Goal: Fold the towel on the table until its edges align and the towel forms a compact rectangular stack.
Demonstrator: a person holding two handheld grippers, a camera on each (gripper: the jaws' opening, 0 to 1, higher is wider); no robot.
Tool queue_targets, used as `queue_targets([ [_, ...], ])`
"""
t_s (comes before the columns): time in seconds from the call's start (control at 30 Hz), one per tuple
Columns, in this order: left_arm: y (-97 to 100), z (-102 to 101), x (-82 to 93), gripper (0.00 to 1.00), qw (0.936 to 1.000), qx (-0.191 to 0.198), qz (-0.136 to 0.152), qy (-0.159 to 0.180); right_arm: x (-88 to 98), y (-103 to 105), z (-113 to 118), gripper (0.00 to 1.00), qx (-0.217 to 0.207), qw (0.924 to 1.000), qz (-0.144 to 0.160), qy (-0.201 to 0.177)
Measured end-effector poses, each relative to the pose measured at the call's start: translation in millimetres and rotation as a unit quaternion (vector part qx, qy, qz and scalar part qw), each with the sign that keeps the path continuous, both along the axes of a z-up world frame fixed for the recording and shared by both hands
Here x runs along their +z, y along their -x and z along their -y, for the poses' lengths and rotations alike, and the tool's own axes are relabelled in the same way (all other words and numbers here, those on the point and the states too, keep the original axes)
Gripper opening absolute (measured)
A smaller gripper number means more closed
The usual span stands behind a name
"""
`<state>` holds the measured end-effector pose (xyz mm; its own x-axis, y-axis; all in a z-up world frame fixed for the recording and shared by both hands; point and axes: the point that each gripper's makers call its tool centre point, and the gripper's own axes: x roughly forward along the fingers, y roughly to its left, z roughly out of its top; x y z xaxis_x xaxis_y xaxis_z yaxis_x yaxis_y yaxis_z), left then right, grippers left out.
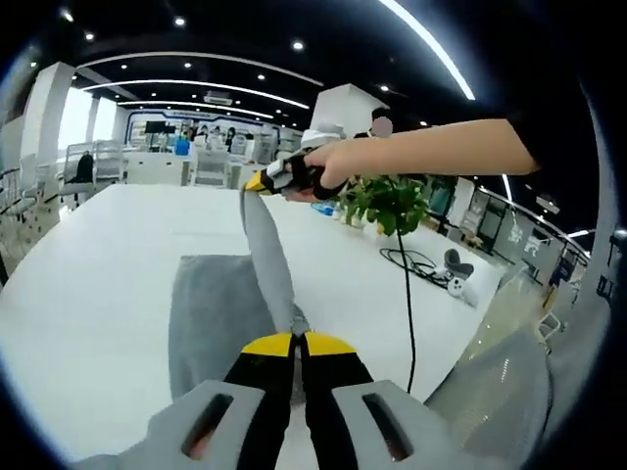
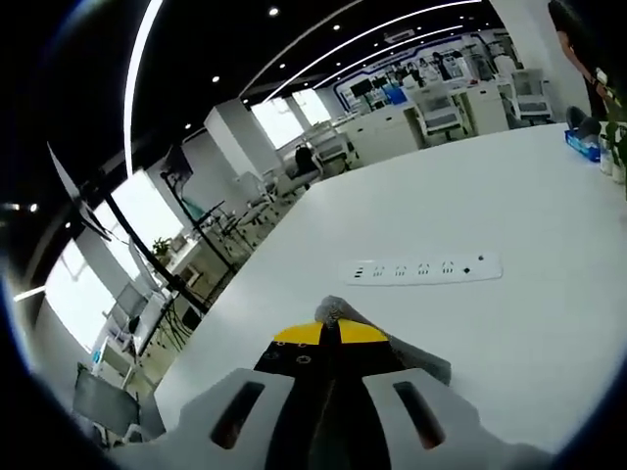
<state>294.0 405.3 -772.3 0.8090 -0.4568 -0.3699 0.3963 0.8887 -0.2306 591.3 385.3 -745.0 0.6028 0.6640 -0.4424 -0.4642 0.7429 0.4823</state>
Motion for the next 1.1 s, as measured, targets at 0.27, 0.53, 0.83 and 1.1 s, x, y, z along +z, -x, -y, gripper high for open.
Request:
queue_targets([
  [0.27,5.0,-30.8,-18.9,0.02,0.9979,0.042,-0.034,-0.035,-15.5,-3.0,-24.3,0.01,0.026,0.9994,0.003,0.022],
  [0.53,5.7,-47.0,-35.7,0.02,0.9945,0.083,-0.063,0.009,-33.7,-14.5,-46.7,0.01,0.043,0.9983,0.012,0.036],
  [0.83,5.3,-67.8,-66.7,0.02,0.9853,0.121,-0.1,0.067,-67.9,-23.5,-65.8,0.01,0.046,0.9977,0.0,0.051],
  [1.1,4.7,-73.0,-89.2,0.02,0.9801,0.127,-0.129,0.082,-105.5,-25.4,-81.7,0.01,0.041,0.9974,-0.012,0.058],
])
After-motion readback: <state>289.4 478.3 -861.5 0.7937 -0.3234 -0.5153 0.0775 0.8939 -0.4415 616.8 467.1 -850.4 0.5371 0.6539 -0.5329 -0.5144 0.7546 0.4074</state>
